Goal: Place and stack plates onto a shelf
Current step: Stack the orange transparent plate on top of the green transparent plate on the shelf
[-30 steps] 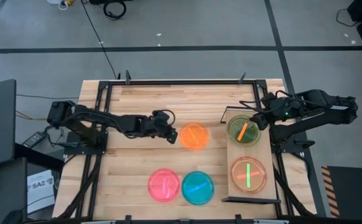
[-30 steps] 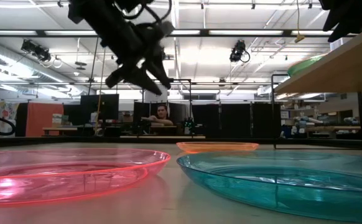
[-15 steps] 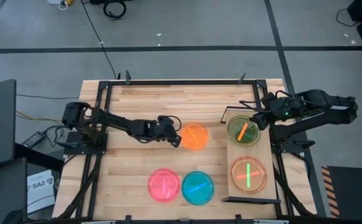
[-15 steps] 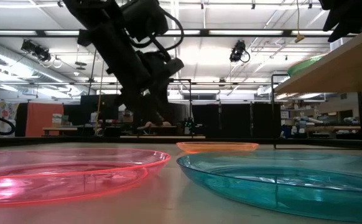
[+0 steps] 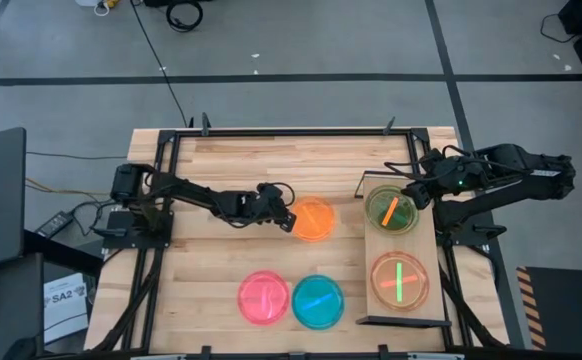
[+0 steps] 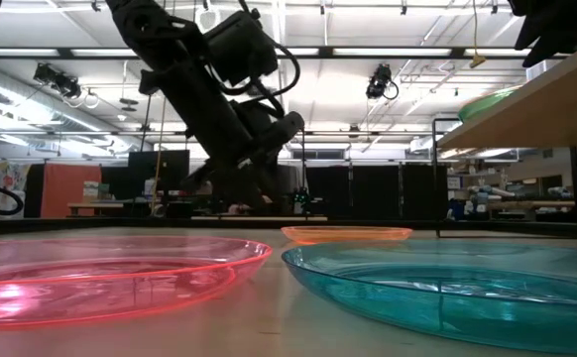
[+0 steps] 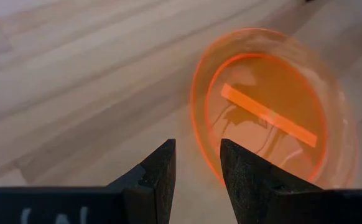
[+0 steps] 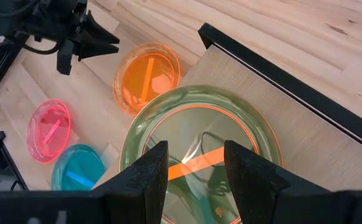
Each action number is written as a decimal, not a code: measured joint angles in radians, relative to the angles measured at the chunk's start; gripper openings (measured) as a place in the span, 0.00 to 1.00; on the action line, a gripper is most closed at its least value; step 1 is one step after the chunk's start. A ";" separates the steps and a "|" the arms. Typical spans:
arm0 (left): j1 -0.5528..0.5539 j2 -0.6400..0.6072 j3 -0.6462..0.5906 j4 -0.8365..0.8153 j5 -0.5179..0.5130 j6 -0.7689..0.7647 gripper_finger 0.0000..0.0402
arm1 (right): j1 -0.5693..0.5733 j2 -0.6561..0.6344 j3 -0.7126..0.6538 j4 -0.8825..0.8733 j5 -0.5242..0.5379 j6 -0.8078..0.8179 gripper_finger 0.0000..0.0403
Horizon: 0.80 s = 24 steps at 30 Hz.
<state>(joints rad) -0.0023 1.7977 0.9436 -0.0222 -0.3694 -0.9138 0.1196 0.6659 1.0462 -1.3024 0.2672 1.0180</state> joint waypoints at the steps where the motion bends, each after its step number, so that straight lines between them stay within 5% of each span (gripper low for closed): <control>1: 0.003 0.001 0.000 0.002 0.000 0.000 0.33 | 0.000 0.000 0.000 0.000 0.000 0.000 0.40; 24: 0.007 0.132 0.001 0.177 0.039 -0.050 0.33 | 0.000 0.000 0.000 0.000 0.000 0.000 0.40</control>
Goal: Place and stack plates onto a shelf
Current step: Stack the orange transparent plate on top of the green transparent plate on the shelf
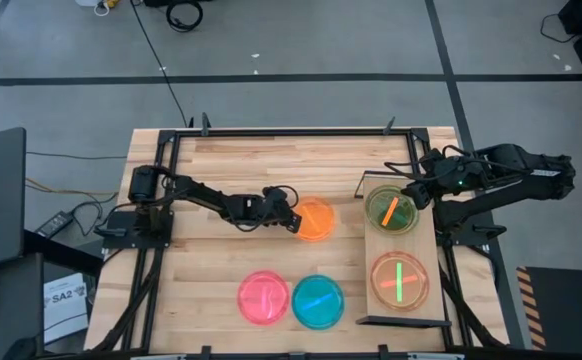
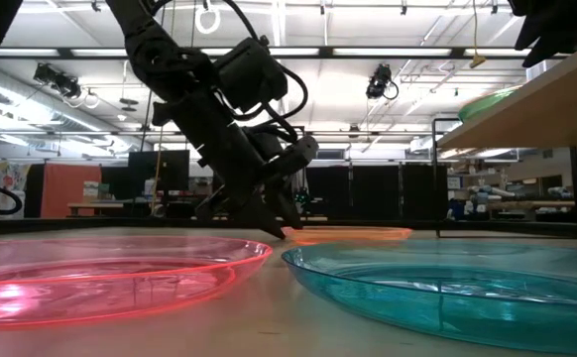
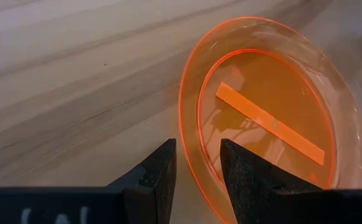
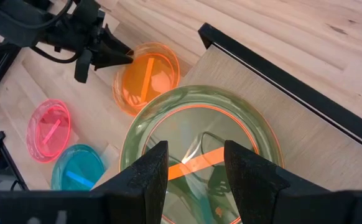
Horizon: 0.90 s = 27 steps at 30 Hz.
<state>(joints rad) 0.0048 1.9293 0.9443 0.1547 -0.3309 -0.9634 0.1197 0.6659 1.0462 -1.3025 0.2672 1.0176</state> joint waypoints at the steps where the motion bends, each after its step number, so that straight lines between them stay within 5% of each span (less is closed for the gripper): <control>1: 0.000 0.000 0.000 0.000 0.000 0.000 0.33 | 0.000 0.000 0.000 0.000 0.000 0.000 0.40; 27: 0.000 0.002 -0.001 0.000 0.006 0.006 0.02 | 0.000 0.000 0.000 0.000 0.000 0.000 0.40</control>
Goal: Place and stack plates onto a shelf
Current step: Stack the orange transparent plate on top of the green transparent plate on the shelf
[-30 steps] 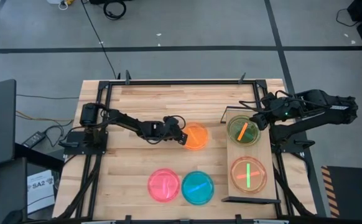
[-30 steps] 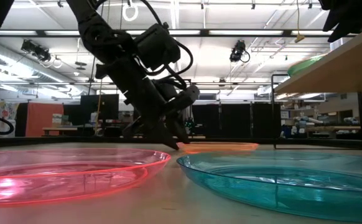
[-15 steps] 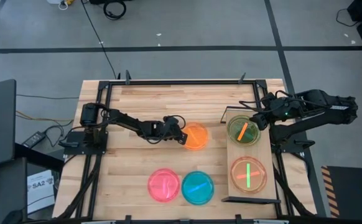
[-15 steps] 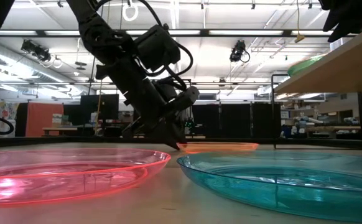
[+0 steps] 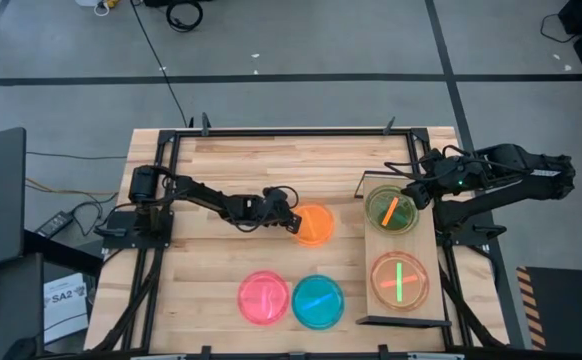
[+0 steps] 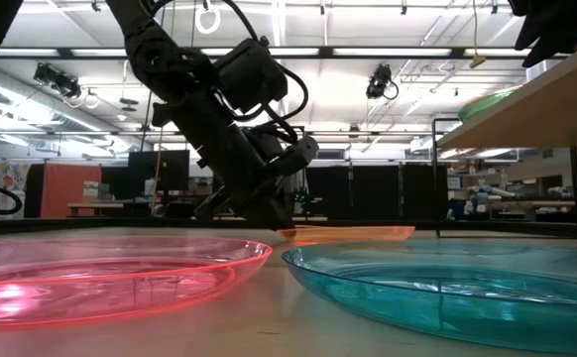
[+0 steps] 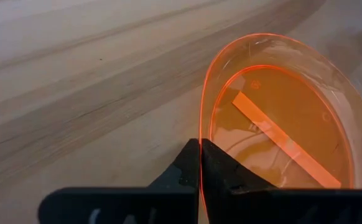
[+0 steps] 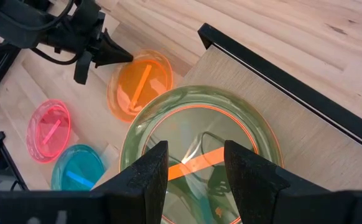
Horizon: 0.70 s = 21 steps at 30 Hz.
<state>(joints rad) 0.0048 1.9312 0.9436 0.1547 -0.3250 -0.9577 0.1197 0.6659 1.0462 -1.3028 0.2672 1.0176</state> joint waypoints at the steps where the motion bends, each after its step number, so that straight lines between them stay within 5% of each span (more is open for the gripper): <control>1: 0.000 0.000 0.000 0.000 0.000 0.000 0.02 | 0.000 0.000 0.000 0.000 0.000 0.000 0.40; 21: 0.004 -0.138 -0.001 -0.020 -0.003 0.093 0.01 | 0.000 0.000 0.000 0.000 0.000 0.000 0.40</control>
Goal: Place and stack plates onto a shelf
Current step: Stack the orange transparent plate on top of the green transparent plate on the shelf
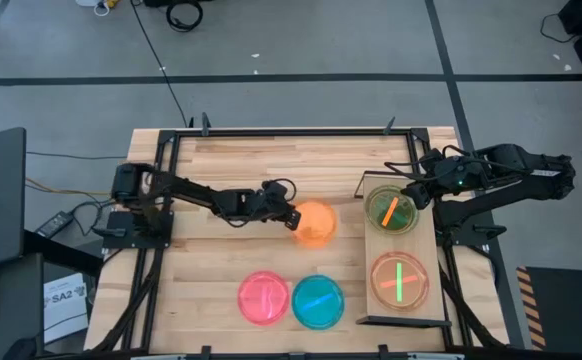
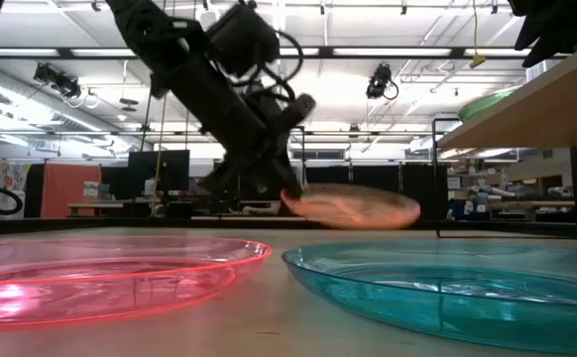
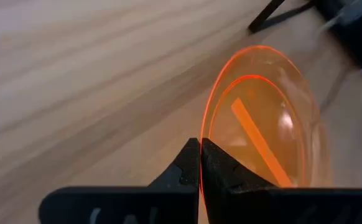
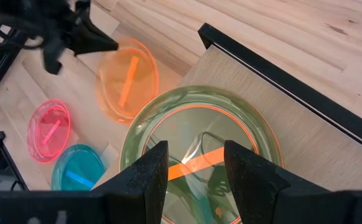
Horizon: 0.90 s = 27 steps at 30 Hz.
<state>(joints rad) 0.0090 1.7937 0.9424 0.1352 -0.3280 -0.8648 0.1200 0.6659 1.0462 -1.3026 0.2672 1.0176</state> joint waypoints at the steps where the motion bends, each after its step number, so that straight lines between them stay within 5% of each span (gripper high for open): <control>1: 0.000 -0.016 0.000 0.001 0.000 0.004 0.01 | 0.000 0.000 0.000 0.000 0.000 0.000 0.40; 11: 0.000 -0.167 0.000 -0.004 -0.002 0.050 0.01 | 0.000 0.017 0.000 0.038 0.000 0.000 0.40; 27: 0.000 -0.252 0.001 0.102 -0.035 0.077 0.01 | 0.000 0.192 0.000 0.400 0.001 -0.131 0.40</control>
<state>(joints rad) 0.0093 1.5421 0.9432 0.2375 -0.3630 -0.7880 0.1200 0.8575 1.0462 -0.9022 0.2680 0.8867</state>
